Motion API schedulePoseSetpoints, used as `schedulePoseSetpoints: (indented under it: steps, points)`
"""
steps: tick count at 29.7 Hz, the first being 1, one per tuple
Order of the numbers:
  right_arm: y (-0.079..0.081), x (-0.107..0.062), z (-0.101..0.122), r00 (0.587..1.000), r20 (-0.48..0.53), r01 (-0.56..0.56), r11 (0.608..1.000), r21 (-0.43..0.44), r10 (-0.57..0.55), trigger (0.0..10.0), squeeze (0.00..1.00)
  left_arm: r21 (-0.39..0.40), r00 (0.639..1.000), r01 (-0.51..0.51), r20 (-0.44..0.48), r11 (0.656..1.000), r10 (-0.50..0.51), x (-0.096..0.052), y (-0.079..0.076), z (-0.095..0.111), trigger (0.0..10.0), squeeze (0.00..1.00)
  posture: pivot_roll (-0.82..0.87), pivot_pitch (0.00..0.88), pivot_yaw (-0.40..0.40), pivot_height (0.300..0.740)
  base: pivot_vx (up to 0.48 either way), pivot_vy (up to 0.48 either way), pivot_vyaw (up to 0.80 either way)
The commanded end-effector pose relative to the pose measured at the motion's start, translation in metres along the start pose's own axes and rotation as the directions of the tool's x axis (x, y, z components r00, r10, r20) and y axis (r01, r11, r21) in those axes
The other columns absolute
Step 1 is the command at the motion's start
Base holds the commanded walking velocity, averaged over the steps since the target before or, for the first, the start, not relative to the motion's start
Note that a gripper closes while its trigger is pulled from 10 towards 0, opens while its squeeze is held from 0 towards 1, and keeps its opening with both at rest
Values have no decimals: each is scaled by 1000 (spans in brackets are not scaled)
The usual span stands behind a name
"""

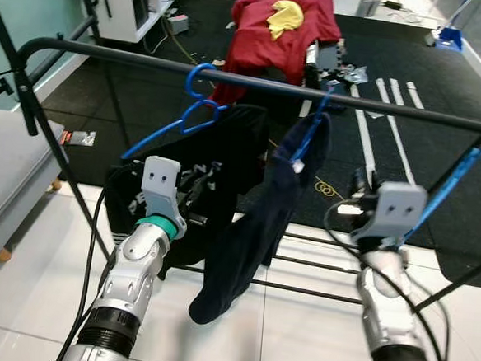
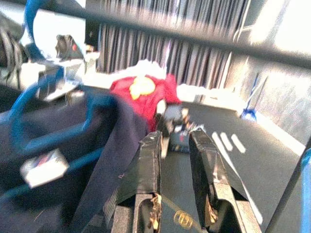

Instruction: Hang hanger

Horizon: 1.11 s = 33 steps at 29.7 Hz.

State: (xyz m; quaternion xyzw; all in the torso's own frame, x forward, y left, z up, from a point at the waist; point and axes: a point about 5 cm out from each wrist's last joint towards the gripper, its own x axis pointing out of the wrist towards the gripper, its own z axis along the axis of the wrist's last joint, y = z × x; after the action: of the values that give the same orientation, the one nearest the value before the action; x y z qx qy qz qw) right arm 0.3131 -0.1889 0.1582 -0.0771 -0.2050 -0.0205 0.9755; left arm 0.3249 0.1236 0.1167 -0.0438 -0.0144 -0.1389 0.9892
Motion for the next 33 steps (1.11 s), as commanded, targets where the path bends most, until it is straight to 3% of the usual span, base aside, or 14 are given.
schedulePoseSetpoints:
  steps: [1, 4, 5, 6, 11, 12, 14, 15, 16, 23, 33]
  points:
    - [11, 4, 6, 997, -2, -74, 996, 46, 74, 10000, 0, 1, 1000, -2, -9, 1000, 2, -3, 1, -2, 10000, 0, -102, 44, 15, 740, 0, 0, 0]
    - [16, 5, 10, 995, 10, -103, 992, 69, 103, 10000, 0, 2, 1000, -1, -10, 1000, 1, -3, 1, -2, 10000, 0, -102, 44, 15, 740, 0, 0, 0]
    - [23, 7, 15, 989, 24, -148, 984, 98, 146, 10000, 439, 1, 1000, 1, -10, 1000, -1, -4, 1, -2, 10000, 0, -103, 51, 13, 740, 0, 0, 0]
    - [31, 8, 21, 983, 37, -185, 974, 135, 181, 10000, 1000, -1, 1000, 5, -8, 1000, -5, -4, 0, -1, 10000, 0, -103, 56, 10, 740, 0, 0, 0]
    - [45, 15, 24, 972, 9, -234, 957, 170, 236, 10000, 1000, -5, 1000, 23, 2, 1000, -23, -3, -6, 0, 10000, 0, -105, 58, 3, 740, 0, 0, 0]
    - [46, 18, 22, 971, -17, -233, 958, 167, 239, 10000, 929, -3, 1000, 24, 0, 1000, -24, -3, -7, -1, 10000, 0, -107, 59, 1, 740, 0, 0, 0]
    - [47, 20, 21, 970, -36, -231, 959, 166, 240, 10000, 929, -2, 1000, 24, -1, 1000, -24, -3, -7, -1, 10000, 0, -107, 59, 1, 740, 0, 0, 0]
    - [48, 25, 23, 970, -41, -230, 958, 171, 240, 10000, 196, 5, 1000, 27, -3, 1000, -27, -3, -8, -1, 10000, 0, -105, 60, 3, 740, 0, 0, 0]
    - [50, 28, 24, 968, -45, -234, 956, 178, 246, 10000, 0, 11, 1000, 29, -4, 1000, -29, -3, -8, -1, 10000, 0, -104, 59, 4, 740, 0, 0, 0]
    - [54, 41, 28, 960, -85, -250, 953, 172, 267, 10000, 0, 22, 998, 56, 10, 998, -57, 1, -9, 5, 10000, 0, -99, 57, 2, 740, 0, 0, 0]
    - [52, 31, 31, 965, -128, -210, 969, 129, 227, 10000, 0, 19, 958, 284, 33, 959, -284, -1, -35, 12, 10000, 0, -98, 56, 15, 740, 0, 0, 0]
